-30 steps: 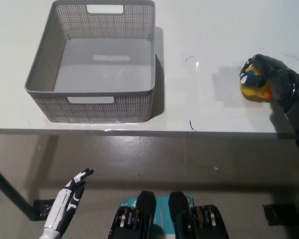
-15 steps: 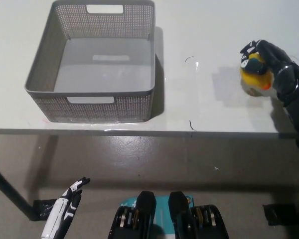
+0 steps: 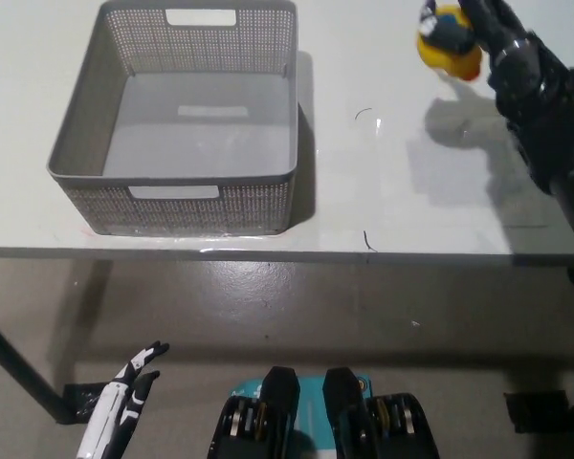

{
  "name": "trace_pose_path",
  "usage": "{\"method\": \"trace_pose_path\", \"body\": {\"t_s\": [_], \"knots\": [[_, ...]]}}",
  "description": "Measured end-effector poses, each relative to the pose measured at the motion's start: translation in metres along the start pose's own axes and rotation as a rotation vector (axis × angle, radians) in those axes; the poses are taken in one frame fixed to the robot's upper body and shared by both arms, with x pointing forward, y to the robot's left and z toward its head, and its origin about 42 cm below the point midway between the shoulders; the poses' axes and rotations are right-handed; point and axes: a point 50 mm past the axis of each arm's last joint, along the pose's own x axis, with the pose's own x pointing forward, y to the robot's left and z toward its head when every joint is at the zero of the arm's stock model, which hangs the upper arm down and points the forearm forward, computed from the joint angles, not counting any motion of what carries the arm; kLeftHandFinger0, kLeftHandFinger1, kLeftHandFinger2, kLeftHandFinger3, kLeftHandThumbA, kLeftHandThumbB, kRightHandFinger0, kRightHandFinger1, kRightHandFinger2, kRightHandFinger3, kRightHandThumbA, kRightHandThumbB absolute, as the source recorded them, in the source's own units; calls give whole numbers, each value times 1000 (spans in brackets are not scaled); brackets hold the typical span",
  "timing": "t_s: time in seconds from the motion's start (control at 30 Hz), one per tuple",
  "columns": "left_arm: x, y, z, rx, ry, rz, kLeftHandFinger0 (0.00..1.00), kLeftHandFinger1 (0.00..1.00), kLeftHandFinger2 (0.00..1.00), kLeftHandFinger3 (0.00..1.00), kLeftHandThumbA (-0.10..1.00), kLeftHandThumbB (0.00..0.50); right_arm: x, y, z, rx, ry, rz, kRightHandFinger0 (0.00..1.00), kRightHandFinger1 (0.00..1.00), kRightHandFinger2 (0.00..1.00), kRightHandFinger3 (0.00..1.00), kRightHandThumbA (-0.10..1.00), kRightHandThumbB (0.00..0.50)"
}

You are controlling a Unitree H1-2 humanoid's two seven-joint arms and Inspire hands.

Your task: Use the right hand to pick up a yellow duck toy and place it into a container on the left hand side

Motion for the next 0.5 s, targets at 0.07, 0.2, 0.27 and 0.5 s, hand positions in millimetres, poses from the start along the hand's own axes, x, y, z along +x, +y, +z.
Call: {"method": "trace_pose_path", "body": {"t_s": [0.07,0.2,0.27,0.5], "knots": [[-2,0,0,3,0,3,845,1000,1000,1000,1000,500,2,0,11,33,-27,-11,0,466,786,820,-100,156],[-6,1,-1,7,5,4,838,1000,1000,1000,1000,500,2,-4,28,88,-98,-42,0,464,809,840,-100,161],[-7,1,-2,7,9,3,834,1000,1000,1000,1000,500,0,-7,36,115,-143,-60,14,491,841,868,-100,150],[-10,-6,-3,-2,20,-10,804,1000,1000,1000,1000,500,-17,5,53,169,-250,-73,239,465,797,902,-100,163]]}}
